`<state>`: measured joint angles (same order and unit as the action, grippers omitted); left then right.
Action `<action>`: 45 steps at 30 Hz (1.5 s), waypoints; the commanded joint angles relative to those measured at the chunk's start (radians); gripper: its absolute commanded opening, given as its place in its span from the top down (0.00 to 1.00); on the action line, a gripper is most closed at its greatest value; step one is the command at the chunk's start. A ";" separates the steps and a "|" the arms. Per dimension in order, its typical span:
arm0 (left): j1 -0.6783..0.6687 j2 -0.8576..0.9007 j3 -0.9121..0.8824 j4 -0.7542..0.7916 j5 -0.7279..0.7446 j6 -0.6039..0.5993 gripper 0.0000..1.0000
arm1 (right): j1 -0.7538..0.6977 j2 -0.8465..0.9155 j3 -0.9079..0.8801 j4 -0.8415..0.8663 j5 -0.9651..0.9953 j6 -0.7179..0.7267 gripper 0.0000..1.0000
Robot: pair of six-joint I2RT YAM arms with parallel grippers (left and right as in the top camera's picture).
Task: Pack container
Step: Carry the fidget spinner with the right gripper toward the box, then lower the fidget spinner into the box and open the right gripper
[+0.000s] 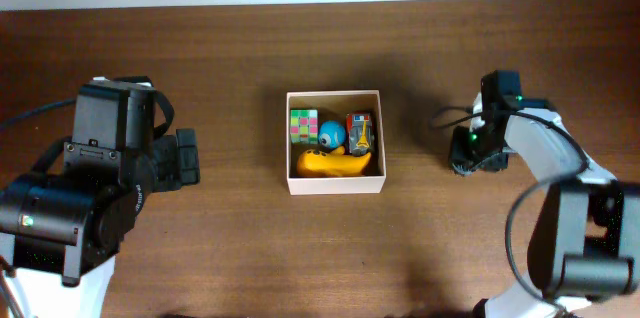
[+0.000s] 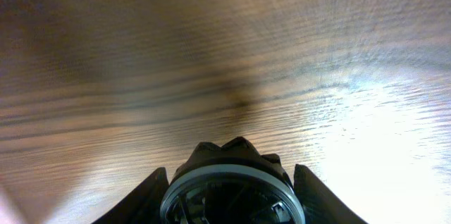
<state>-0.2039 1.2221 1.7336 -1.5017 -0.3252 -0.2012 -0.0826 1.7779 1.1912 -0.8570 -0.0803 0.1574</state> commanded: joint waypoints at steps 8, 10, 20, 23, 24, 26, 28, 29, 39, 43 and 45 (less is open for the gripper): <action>0.006 0.000 0.008 0.000 0.004 0.013 0.01 | 0.269 -0.301 0.202 -0.086 -0.018 0.001 0.54; 0.006 0.000 0.008 0.000 0.004 0.013 0.01 | 0.335 -0.323 0.202 -0.056 -0.018 0.001 0.54; 0.006 0.000 0.008 0.000 0.004 0.013 0.01 | 0.611 -0.175 0.201 0.037 -0.017 0.008 0.54; 0.006 0.000 0.008 0.000 0.004 0.013 0.01 | 0.660 -0.087 0.201 0.062 0.003 0.008 0.54; 0.006 0.000 0.008 0.001 0.004 0.013 0.01 | 0.669 -0.060 0.201 0.069 0.027 0.008 0.54; 0.006 0.000 0.008 0.000 0.004 0.013 0.01 | 0.676 -0.008 0.201 0.078 0.086 0.008 0.54; 0.006 0.000 0.008 0.000 0.004 0.013 0.01 | 0.676 0.035 0.201 0.092 0.128 0.008 0.53; 0.006 0.000 0.008 0.000 0.004 0.013 0.01 | 0.676 0.048 0.201 0.098 0.134 0.007 0.53; 0.006 0.000 0.008 0.000 0.004 0.013 0.01 | 0.680 -0.027 0.220 0.108 0.114 0.004 0.31; 0.006 0.000 0.008 0.000 0.004 0.013 0.01 | 0.680 -0.101 0.283 0.027 0.114 0.005 0.30; 0.006 0.000 0.008 0.001 0.004 0.013 0.01 | 0.680 -0.139 0.320 -0.021 0.113 0.005 0.30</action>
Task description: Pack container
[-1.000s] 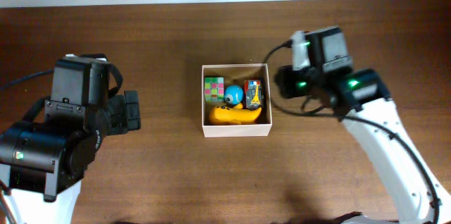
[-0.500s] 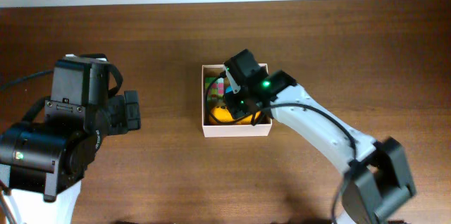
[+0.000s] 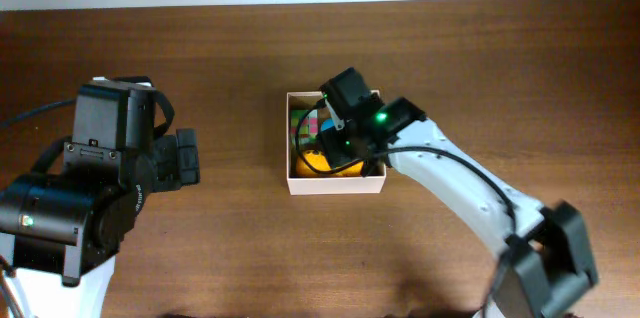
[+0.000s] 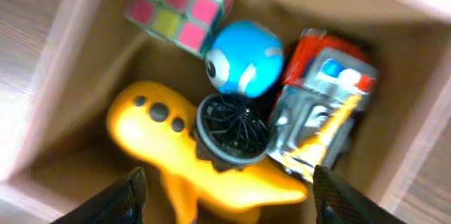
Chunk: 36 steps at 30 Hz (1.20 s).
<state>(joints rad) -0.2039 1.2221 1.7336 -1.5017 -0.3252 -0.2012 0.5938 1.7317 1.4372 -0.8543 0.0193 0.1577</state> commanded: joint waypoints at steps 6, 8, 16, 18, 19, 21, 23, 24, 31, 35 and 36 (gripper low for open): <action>0.006 0.000 0.008 0.000 0.004 0.013 0.01 | 0.004 -0.231 0.183 -0.158 -0.016 0.004 0.23; 0.006 0.000 0.008 0.000 0.004 0.013 0.01 | 0.005 -0.290 0.227 -0.210 -0.030 0.004 0.01; 0.006 0.000 0.008 0.000 0.004 0.013 0.01 | 0.015 -0.544 0.301 -0.339 0.147 0.004 0.02; 0.006 0.000 0.008 0.000 0.004 0.013 0.01 | 0.015 -0.607 0.301 -0.361 0.186 0.003 0.01; 0.006 0.000 0.008 0.000 0.004 0.013 0.01 | 0.015 -0.634 0.301 -0.363 0.208 0.003 0.01; 0.006 0.000 0.008 0.000 0.005 0.013 0.01 | 0.015 -0.689 0.301 -0.364 0.251 -0.009 0.01; 0.006 0.000 0.008 0.000 0.004 0.013 0.01 | 0.015 -0.747 0.301 -0.363 0.273 -0.047 0.01; 0.006 0.000 0.008 0.000 0.004 0.013 0.01 | 0.015 -0.773 0.301 -0.362 0.289 -0.055 0.01; 0.006 0.000 0.008 0.000 0.004 0.013 0.01 | 0.015 -0.926 0.301 -0.425 0.508 -0.053 0.01; 0.006 0.000 0.008 0.000 0.005 0.013 0.01 | -0.007 -0.987 0.295 -0.515 0.515 -0.045 0.01; 0.006 0.000 0.008 0.000 0.004 0.013 0.01 | -0.031 -1.004 0.285 -0.518 0.507 -0.045 0.01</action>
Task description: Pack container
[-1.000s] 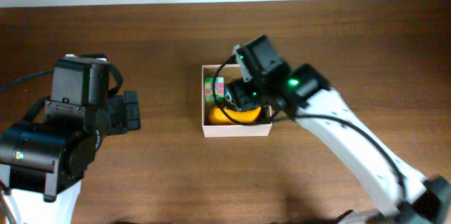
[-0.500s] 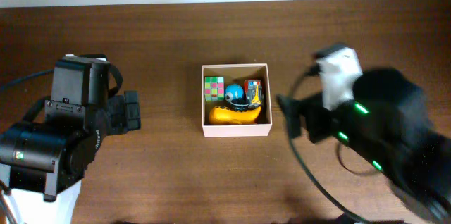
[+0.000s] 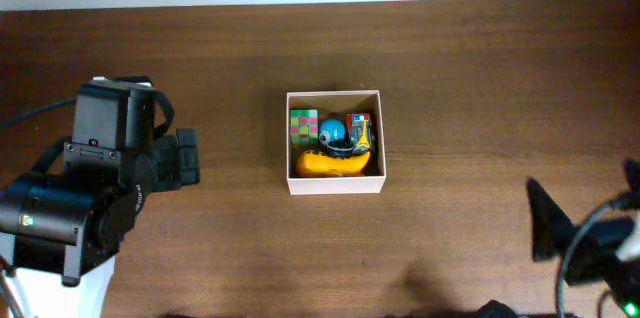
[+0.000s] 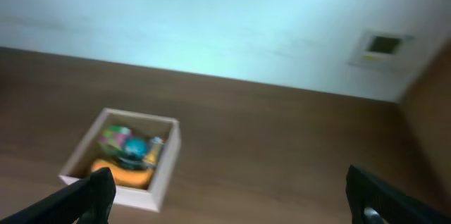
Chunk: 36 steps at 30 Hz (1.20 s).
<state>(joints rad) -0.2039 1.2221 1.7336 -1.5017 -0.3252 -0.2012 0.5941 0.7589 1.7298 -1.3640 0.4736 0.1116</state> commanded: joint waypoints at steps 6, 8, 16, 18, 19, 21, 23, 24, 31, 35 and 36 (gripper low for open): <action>0.006 0.000 0.008 0.000 0.004 0.013 0.01 | -0.255 -0.141 -0.170 0.024 -0.020 0.001 0.01; 0.006 0.000 0.008 0.000 0.004 0.013 0.01 | -0.325 -0.186 -0.257 0.068 -0.027 0.001 0.01; 0.006 0.000 0.008 0.000 0.004 0.013 0.01 | -0.568 -0.414 -0.749 0.322 -0.214 0.001 0.01; 0.006 0.000 0.008 0.000 0.005 0.013 0.01 | -0.598 -0.466 -0.869 0.394 -0.264 0.001 0.01; 0.006 0.000 0.008 0.000 0.004 0.013 0.01 | -0.610 -0.491 -0.925 0.425 -0.288 0.001 0.01; 0.006 0.000 0.008 0.000 0.004 0.013 0.01 | -0.627 -0.542 -1.037 0.488 -0.332 0.001 0.01; 0.006 0.000 0.008 0.001 0.004 0.013 0.01 | -0.635 -0.586 -1.126 0.529 -0.359 0.001 0.01; 0.006 0.000 0.008 0.000 0.004 0.013 0.01 | -0.636 -0.607 -1.164 0.544 -0.366 0.001 0.01; 0.006 0.000 0.008 0.000 0.004 0.013 0.01 | -0.636 -0.744 -1.365 0.581 -0.366 0.001 0.01; 0.006 0.000 0.008 0.000 0.004 0.013 0.01 | -0.636 -0.756 -1.415 0.584 -0.365 0.001 0.01; 0.006 0.000 0.008 0.000 0.004 0.013 0.01 | -0.636 -0.756 -1.426 0.584 -0.365 0.001 0.01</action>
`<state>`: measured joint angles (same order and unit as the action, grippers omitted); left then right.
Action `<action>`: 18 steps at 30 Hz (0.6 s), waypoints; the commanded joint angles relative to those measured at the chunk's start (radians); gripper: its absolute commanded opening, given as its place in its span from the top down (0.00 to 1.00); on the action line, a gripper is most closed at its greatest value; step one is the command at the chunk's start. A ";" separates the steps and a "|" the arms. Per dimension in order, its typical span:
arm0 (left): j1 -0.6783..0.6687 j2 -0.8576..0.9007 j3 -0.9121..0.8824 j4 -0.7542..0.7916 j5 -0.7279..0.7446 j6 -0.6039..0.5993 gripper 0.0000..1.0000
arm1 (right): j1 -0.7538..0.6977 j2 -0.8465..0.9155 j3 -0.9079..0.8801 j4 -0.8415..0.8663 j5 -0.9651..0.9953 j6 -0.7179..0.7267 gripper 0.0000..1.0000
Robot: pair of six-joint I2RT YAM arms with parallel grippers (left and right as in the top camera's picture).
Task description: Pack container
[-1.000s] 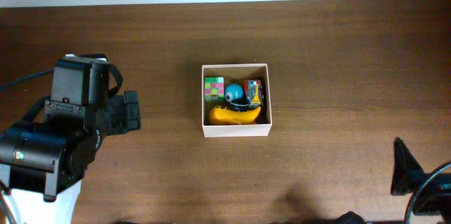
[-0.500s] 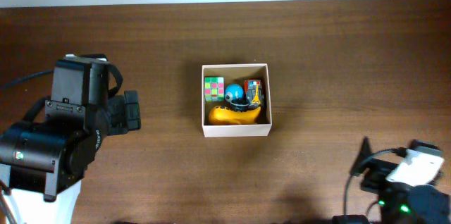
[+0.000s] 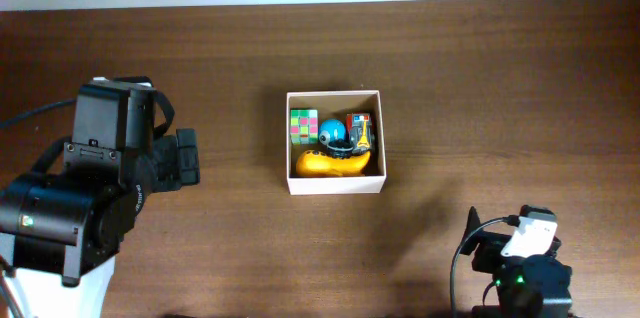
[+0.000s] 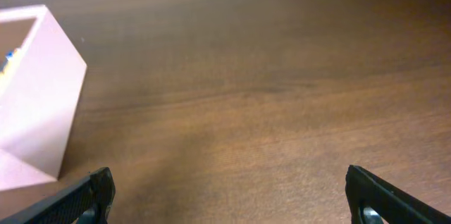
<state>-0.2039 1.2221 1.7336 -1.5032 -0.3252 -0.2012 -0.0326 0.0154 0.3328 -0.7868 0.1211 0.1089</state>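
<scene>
A pale open box point(image 3: 335, 186) sits mid-table, holding a colourful cube point(image 3: 303, 125), a blue ball point(image 3: 332, 130), a red and grey toy car point(image 3: 361, 130), a yellow toy point(image 3: 335, 164) and a small black round piece point(image 3: 334, 145) among them. The right arm point(image 3: 520, 258) is at the front right of the table, well clear of the box. My right gripper point(image 4: 227, 194) is open and empty, low over bare wood, with the box's wall point(image 4: 35, 104) at the left of its view. The left arm point(image 3: 90, 188) rests at the left; I cannot make out its jaws.
The brown wooden table point(image 3: 480, 78) runs to a pale wall at the far edge. The left arm's bulky black body and its cable take up the left front. Nothing else lies on the wood.
The right arm was at the front right edge, its camera seeing the box from afar. Now it sits lower and nearer the table, with the box's corner close. The jaws stay open.
My right gripper was first around a black round piece on the table right of the box. Then it was over the box, jaws apart, the piece lying among the toys. After that it was away at the front right, empty, and now low there.
</scene>
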 commanded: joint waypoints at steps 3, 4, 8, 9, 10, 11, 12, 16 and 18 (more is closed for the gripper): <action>0.006 0.000 0.008 0.002 0.004 0.013 0.01 | -0.009 -0.012 -0.051 0.007 -0.013 0.003 0.01; 0.006 0.000 0.008 0.002 0.004 0.013 0.01 | -0.009 -0.012 -0.059 0.006 -0.013 0.003 0.01; 0.006 0.000 0.008 0.002 0.004 0.013 0.01 | -0.009 -0.012 -0.087 0.006 -0.013 0.003 0.01; 0.006 0.000 0.008 0.002 0.004 0.013 0.01 | -0.009 -0.012 -0.096 0.006 -0.013 0.003 0.01; 0.006 0.000 0.008 0.002 0.004 0.013 0.01 | -0.009 -0.012 -0.103 0.006 -0.013 0.003 0.02; 0.006 0.000 0.008 0.002 0.004 0.013 0.01 | -0.009 -0.012 -0.112 0.006 -0.013 0.003 0.01; 0.006 0.000 0.008 0.002 0.004 0.013 0.01 | -0.009 -0.012 -0.121 0.006 -0.013 0.003 0.01; 0.006 0.000 0.008 0.002 0.004 0.013 0.01 | -0.009 -0.012 -0.163 0.006 -0.013 0.003 0.01; 0.006 0.000 0.008 0.002 0.004 0.013 0.01 | -0.008 -0.012 -0.164 0.019 -0.013 0.003 0.01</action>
<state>-0.2039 1.2221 1.7336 -1.5032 -0.3252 -0.2012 -0.0330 0.0147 0.1829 -0.7799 0.1131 0.1089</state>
